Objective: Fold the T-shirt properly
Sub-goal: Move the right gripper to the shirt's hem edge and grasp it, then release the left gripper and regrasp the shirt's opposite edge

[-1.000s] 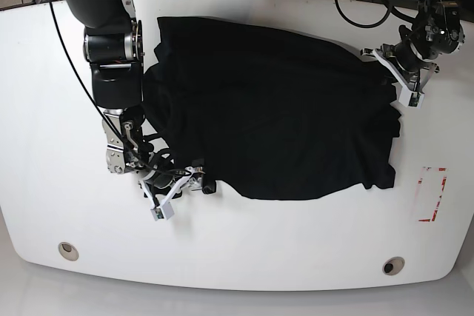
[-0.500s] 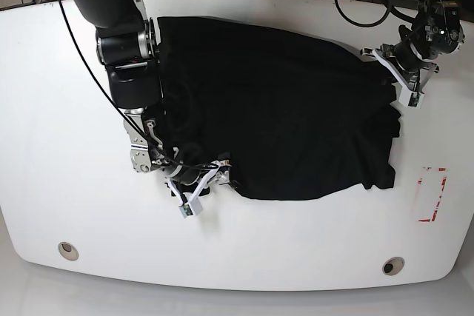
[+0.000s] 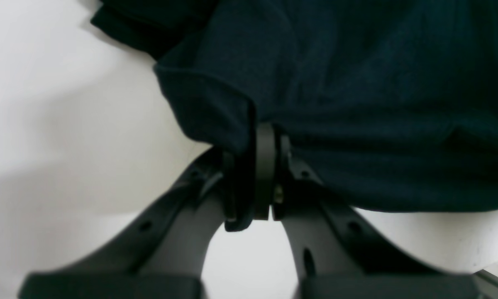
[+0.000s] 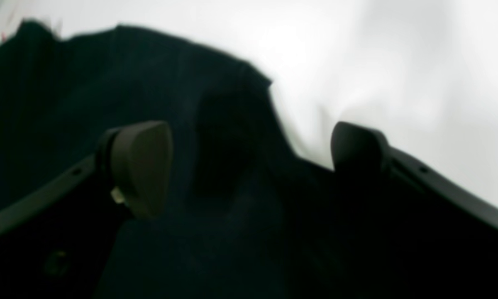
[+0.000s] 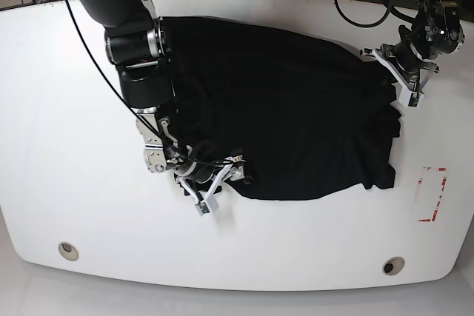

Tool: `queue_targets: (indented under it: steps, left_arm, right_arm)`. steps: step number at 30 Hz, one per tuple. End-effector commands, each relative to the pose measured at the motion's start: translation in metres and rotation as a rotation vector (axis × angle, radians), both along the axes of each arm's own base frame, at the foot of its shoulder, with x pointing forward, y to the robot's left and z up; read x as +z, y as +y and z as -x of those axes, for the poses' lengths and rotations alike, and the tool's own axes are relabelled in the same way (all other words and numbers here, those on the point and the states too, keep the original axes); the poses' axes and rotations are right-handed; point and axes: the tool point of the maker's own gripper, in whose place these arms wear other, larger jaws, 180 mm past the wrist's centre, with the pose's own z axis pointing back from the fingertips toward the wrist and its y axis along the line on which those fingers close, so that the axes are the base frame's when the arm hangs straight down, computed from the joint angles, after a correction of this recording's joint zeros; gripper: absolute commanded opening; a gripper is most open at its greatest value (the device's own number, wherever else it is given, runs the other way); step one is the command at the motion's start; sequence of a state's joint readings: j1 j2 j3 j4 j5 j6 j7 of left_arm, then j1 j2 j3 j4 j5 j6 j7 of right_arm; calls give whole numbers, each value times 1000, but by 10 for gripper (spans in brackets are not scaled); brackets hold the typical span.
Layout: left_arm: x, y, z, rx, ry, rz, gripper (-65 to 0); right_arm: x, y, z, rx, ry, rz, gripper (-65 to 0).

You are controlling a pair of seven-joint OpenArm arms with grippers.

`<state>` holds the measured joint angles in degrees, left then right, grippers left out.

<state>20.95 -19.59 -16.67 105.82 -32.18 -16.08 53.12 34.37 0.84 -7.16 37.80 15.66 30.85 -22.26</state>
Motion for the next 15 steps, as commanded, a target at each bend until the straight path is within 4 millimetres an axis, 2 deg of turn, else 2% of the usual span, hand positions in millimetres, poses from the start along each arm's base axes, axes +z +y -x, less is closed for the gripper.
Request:
queue_targets:
  steps: [1, 15]
  left_arm:
    - [11, 2, -7, -7, -42, -8, -650]
    - [12, 2, -7, -9, -42, -11, -650]
  right_arm:
    - [26, 21, -14, 28, -72, -25, -73]
    - [21, 39, -8, 56, -101, 3, -78]
